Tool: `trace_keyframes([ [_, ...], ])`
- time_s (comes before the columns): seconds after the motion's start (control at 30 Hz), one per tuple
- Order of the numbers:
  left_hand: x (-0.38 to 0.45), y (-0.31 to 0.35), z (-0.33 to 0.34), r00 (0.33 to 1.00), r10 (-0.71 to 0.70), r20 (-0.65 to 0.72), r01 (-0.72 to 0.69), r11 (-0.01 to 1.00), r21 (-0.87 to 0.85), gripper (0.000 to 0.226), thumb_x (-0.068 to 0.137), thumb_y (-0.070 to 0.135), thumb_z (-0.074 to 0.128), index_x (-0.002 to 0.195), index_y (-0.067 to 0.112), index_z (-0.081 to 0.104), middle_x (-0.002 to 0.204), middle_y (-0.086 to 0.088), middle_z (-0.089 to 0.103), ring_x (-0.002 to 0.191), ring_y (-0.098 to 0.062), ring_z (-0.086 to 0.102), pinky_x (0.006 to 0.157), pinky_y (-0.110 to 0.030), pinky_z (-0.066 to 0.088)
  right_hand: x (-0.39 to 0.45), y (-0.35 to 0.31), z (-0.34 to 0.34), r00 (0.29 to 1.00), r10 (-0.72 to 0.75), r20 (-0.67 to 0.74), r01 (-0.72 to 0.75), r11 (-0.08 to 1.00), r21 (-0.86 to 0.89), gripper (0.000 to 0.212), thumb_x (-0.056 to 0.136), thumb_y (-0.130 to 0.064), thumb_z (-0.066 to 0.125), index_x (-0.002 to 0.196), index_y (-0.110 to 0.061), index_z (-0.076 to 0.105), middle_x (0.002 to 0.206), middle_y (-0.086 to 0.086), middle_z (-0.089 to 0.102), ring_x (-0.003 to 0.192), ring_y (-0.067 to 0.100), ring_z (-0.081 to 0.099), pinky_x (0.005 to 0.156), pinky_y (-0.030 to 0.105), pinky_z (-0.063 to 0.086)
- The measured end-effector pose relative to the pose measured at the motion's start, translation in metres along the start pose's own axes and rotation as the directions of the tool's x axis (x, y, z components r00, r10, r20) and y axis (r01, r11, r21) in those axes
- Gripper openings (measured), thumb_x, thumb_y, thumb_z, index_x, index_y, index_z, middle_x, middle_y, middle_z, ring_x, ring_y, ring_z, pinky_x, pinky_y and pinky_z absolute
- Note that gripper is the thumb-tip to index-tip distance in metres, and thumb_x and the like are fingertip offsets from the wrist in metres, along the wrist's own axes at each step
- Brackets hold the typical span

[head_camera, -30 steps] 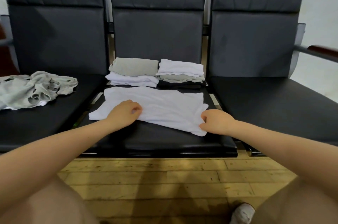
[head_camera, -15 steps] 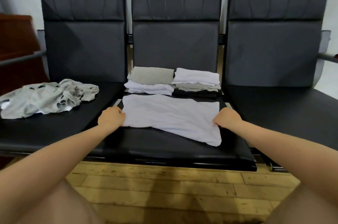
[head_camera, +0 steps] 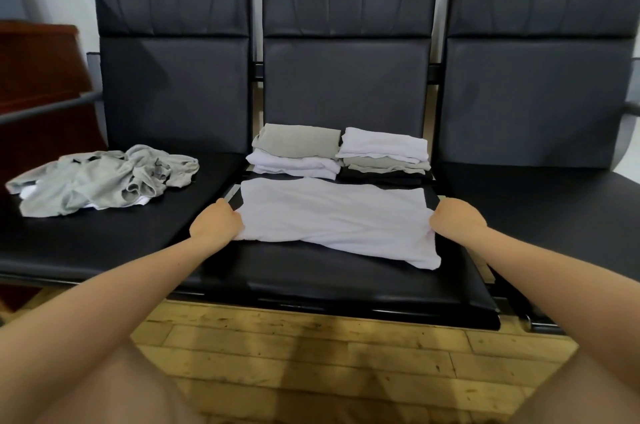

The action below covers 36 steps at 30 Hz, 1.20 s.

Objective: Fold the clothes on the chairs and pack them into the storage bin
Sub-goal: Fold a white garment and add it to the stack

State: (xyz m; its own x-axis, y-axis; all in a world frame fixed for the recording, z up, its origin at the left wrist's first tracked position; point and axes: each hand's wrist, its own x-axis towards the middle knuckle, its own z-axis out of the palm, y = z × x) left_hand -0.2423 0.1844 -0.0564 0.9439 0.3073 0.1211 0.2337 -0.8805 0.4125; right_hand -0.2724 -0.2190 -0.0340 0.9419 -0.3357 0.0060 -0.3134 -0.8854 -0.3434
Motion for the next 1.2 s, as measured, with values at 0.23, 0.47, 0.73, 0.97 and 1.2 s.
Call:
trace_keyframes([
  [0.23, -0.019, 0.016, 0.01, 0.943, 0.308, -0.129, -0.291, 0.947, 0.133, 0.025, 0.093, 0.025, 0.051, 0.113, 0.013, 0.058, 0.118, -0.011, 0.051, 0.114, -0.03, 0.044, 0.086, -0.04, 0.039, -0.018, -0.031, 0.012, 0.958, -0.278, -0.065, 0.277, 0.96, -0.03, 0.024, 0.092, -0.031, 0.053, 0.111, -0.016, 0.056, 0.108, 0.005, 0.058, 0.091, 0.022, 0.057, 0.069, 0.029, 0.041],
  [0.47, -0.04, 0.037, 0.029, 0.763, 0.645, 0.048, -0.643, 0.764, -0.055, 0.028, 0.088, 0.043, 0.06, 0.108, 0.023, 0.063, 0.111, 0.002, 0.056, 0.107, -0.019, 0.049, 0.094, -0.033, 0.04, -0.044, -0.044, 0.019, 0.792, -0.602, 0.104, 0.604, 0.797, 0.015, 0.03, 0.087, -0.051, 0.059, 0.102, -0.024, 0.061, 0.098, -0.005, 0.057, 0.086, 0.01, 0.051, 0.077, 0.024, 0.04],
  [0.73, -0.017, 0.018, 0.023, 0.672, 0.724, 0.155, -0.727, 0.685, -0.045, 0.058, 0.08, 0.061, 0.03, 0.109, 0.025, 0.065, 0.109, 0.006, 0.06, 0.106, -0.014, 0.051, 0.089, -0.02, 0.033, -0.045, -0.03, 0.04, 0.731, -0.675, 0.099, 0.682, 0.723, -0.108, 0.037, 0.093, -0.039, 0.054, 0.126, -0.022, 0.058, 0.118, 0.003, 0.053, 0.114, 0.021, 0.047, 0.095, 0.034, 0.041],
  [0.97, -0.008, 0.01, 0.018, 0.708, 0.696, 0.122, -0.699, 0.715, -0.024, 0.024, 0.097, 0.019, 0.047, 0.115, 0.019, 0.063, 0.116, 0.004, 0.063, 0.109, -0.016, 0.055, 0.084, -0.018, 0.033, -0.044, -0.033, 0.039, 0.764, -0.645, 0.033, 0.642, 0.754, -0.138, 0.042, 0.089, -0.011, 0.047, 0.131, -0.015, 0.046, 0.12, 0.008, 0.057, 0.11, 0.025, 0.051, 0.086, 0.033, 0.042],
  [1.2, -0.007, 0.002, 0.017, 0.743, 0.656, 0.134, -0.647, 0.754, -0.111, 0.022, 0.097, 0.028, 0.051, 0.112, 0.021, 0.066, 0.113, 0.008, 0.065, 0.104, -0.012, 0.058, 0.088, -0.024, 0.041, -0.031, -0.022, 0.046, 0.8, -0.6, 0.0, 0.599, 0.799, -0.045, 0.037, 0.09, -0.006, 0.049, 0.126, -0.006, 0.054, 0.124, 0.011, 0.053, 0.116, 0.027, 0.047, 0.097, 0.027, 0.033],
])
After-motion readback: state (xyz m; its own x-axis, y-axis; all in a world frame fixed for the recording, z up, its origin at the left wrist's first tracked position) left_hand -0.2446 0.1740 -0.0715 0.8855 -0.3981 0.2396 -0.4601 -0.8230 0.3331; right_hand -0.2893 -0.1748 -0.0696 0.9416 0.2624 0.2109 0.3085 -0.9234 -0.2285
